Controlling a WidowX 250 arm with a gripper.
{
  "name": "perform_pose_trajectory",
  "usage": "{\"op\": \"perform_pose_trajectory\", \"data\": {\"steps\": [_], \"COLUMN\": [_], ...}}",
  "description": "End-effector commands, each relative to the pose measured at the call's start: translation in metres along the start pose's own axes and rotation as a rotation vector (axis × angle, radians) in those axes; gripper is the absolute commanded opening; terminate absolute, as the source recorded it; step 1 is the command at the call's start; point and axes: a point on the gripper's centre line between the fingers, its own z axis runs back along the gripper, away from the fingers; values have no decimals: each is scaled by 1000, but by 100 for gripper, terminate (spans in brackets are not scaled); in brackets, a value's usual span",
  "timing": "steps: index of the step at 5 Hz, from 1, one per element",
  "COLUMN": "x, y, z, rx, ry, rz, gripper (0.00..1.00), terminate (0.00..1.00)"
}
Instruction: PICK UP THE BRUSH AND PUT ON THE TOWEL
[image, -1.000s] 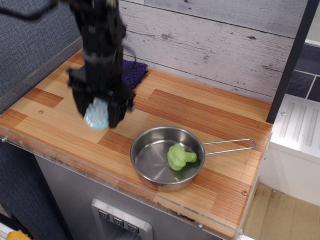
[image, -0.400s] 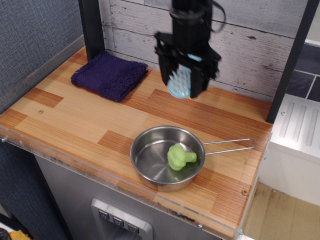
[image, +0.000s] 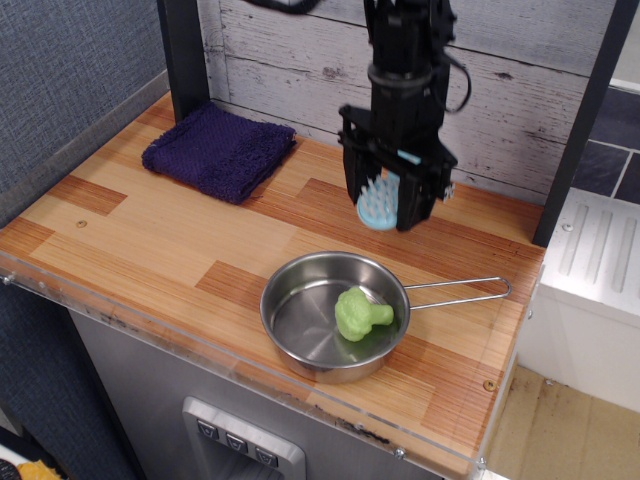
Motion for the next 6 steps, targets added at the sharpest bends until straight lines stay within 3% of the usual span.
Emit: {"op": "perform_pose_trajectory", "data": {"steps": [1, 2, 3, 4, 5, 6], "x": [10, 8, 8, -9, -39, -49], "y": [-6, -5, -3, 3, 20, 30], "z": [8, 12, 22, 57, 83, 76], "rx": [19, 30, 35, 63, 92, 112], "ry": [-93, -100, -121, -168, -268, -271], "rz": [-128, -123, -127, -47, 107, 192], "gripper": [0, 100, 100, 100, 100, 100], "terminate": [0, 0, 0, 0, 0, 0]}}
